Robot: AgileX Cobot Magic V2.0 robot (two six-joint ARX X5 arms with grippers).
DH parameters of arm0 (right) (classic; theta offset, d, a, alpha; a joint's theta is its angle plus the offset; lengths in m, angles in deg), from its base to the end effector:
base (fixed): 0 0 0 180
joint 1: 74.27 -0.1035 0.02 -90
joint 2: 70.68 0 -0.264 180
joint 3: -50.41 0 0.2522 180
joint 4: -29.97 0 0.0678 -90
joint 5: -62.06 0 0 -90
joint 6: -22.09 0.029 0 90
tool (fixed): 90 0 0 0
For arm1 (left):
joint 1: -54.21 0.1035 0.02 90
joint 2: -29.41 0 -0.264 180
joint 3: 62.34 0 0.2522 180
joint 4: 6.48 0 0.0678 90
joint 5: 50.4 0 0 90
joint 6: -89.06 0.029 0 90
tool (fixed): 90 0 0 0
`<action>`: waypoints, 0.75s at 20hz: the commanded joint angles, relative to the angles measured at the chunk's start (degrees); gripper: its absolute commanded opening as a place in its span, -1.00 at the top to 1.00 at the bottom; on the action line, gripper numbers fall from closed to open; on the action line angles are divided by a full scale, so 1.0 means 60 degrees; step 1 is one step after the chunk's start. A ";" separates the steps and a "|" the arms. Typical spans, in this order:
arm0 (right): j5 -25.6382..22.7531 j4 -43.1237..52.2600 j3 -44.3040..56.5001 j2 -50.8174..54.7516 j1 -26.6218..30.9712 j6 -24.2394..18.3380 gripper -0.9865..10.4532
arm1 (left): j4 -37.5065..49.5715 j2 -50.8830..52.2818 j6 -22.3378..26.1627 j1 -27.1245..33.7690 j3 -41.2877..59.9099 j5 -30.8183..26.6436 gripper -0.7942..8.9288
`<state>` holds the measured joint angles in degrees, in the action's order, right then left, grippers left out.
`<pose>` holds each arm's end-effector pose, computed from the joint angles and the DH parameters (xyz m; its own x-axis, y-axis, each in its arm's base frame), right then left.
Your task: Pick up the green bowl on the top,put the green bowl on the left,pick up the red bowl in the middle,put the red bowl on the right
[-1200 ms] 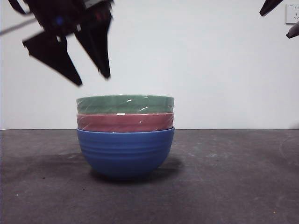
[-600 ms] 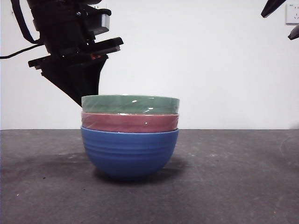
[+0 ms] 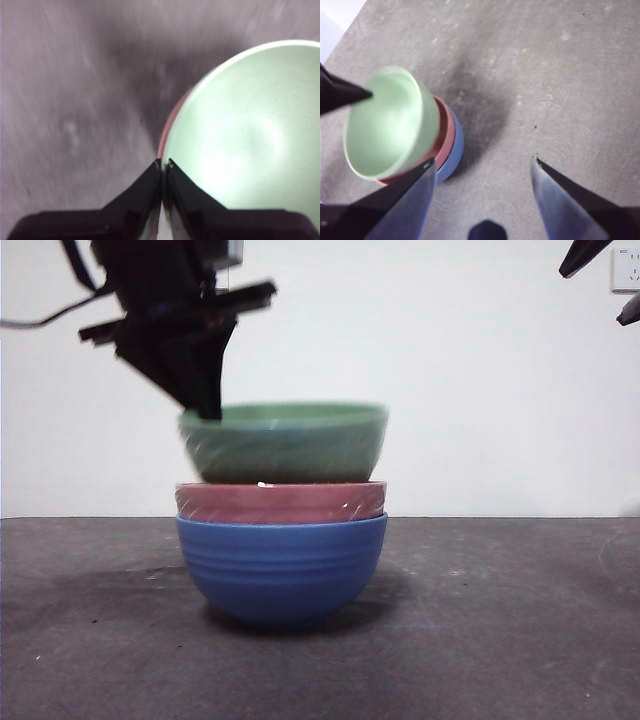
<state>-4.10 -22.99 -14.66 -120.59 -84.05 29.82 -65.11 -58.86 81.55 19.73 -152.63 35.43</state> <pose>0.1635 0.0401 0.3136 0.6436 0.5211 -0.5606 -0.3846 0.8534 0.3518 0.2628 -0.1779 0.2955 0.4936 -0.2508 -0.8327 0.4371 0.8993 -0.0117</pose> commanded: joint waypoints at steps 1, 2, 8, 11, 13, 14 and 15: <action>-0.0022 0.0025 -0.0033 0.0011 -0.0025 0.0051 0.28 | -0.0335 -0.0029 0.0062 0.0015 -0.0554 0.0018 0.86; -0.0022 0.0025 -0.0033 0.0011 -0.0025 0.0051 0.28 | -0.0612 -0.0025 0.0229 0.0015 -0.0845 0.0022 0.86; -0.0018 0.0025 -0.0033 0.0011 -0.0025 0.0018 0.28 | -0.2634 0.0936 0.0718 0.0798 -0.1810 -0.0222 0.86; -0.0018 0.0025 -0.0033 0.0011 -0.0025 0.0018 0.28 | -0.3621 0.1497 0.0729 0.1610 -0.1745 -0.0794 0.86; -0.0018 0.0025 -0.0033 0.0011 -0.0025 0.0018 0.28 | -0.3512 0.1752 0.0732 0.2171 -0.1282 -0.0798 0.86; -0.0018 0.0025 -0.0033 0.0011 -0.0025 0.0018 0.28 | -0.3311 0.1854 0.0732 0.2408 -0.0914 -0.0790 0.86; -0.0018 0.0025 -0.0033 0.0011 -0.0025 0.0018 0.28 | -0.3118 0.1876 0.0729 0.2645 -0.0481 -0.0783 0.86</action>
<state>-4.10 -22.99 -14.66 -120.59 -84.05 29.80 -83.86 -47.27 85.59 35.25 -156.61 30.73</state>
